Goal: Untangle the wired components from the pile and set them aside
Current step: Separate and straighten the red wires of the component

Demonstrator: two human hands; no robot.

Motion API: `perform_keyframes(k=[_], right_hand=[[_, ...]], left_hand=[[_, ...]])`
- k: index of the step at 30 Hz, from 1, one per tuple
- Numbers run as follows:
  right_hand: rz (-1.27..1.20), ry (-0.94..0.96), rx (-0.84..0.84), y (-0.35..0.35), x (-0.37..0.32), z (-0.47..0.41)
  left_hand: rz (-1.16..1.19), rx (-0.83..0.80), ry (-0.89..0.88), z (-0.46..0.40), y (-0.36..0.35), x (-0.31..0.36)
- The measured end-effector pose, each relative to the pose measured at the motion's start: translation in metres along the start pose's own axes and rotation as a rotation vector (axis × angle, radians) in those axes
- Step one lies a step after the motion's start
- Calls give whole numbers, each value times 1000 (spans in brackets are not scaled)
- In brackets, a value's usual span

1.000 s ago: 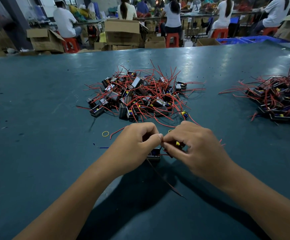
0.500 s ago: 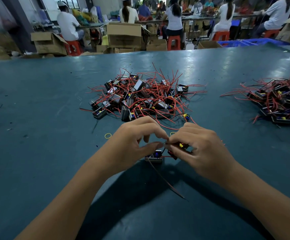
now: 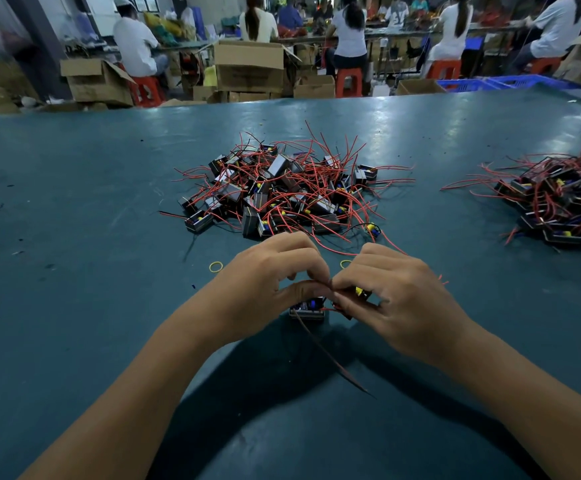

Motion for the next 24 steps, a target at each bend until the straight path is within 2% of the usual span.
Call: perform_keyframes(k=[9, 24], right_hand=[[-18, -9, -8, -1, 0, 0], [10, -110, -8, -3, -2, 0]], left_hand=[[78, -62, 65, 2, -1, -2], [-3, -79, 63, 4, -7, 3]])
Point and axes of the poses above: each hand's wrist, its own z-axis away from the middle knuckle, its own y-axis out of the back of the hand, x = y × z, the point moved 3 cm from there along -z, towards the middle knuckle, and after that the axes turned 3 degrees about -y, right-handed, at the moved point
